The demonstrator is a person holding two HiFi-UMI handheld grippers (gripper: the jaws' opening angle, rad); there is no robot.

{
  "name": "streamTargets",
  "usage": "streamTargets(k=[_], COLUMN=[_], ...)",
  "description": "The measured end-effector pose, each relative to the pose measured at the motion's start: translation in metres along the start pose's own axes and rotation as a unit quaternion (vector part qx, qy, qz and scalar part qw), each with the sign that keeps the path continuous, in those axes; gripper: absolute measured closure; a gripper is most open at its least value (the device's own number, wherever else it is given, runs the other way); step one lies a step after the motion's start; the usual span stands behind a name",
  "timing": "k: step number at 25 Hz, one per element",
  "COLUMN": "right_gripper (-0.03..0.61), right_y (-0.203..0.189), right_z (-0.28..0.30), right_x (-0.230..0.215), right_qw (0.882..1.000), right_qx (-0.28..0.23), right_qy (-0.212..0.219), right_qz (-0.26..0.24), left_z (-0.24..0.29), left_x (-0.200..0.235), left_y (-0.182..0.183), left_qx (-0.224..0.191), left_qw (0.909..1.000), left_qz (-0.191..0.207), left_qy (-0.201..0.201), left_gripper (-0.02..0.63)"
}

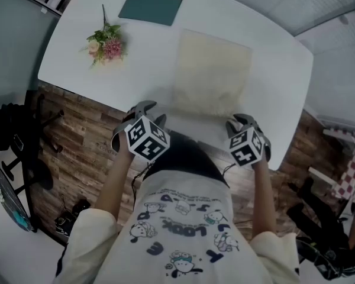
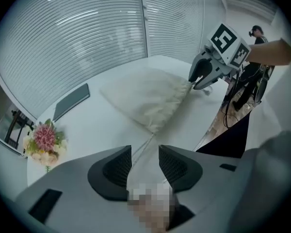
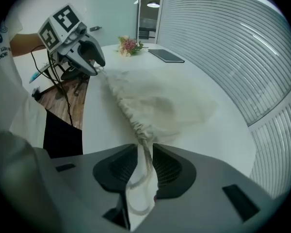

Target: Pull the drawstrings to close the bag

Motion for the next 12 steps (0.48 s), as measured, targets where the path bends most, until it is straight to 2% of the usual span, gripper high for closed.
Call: streamTargets(k=[5,9,12], right_gripper=[0.499,0.545,0.557], right_y=[-0.002,-0.003,-0.002], right_z=[0.004,0.007,0.004], right_x=[0.003,0.003,0.001], right_qw=[1.000,1.000,1.000], right_qx=[0.017,0.016,0.011], right_qy=[0.007,-0.003,0.009], right_qz=[-0.025,-0.017,0.009], left_z=[0.007,0.014,0.019], left_x=[-0.009,-0.010,-0.009], left_y=[0.016,0.016,0.016], left_qx=[-0.011,-0.012,-0.004], left_qw=[0.9996,0.9994,0.9989], left_qz=[0.023,0.030,0.042], left_qy=[-0.010,-0.016,-0.022], left_gripper=[0.403,0.403,0.403])
Point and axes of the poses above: the fingertips, and each gripper's own axes: z forward along the fingers, x to its left, y out of its top, the point moved 10 cm from there along -z, backward along the fingers, and after that the axes turned 7 degrees about z, right-handed, at the moved point
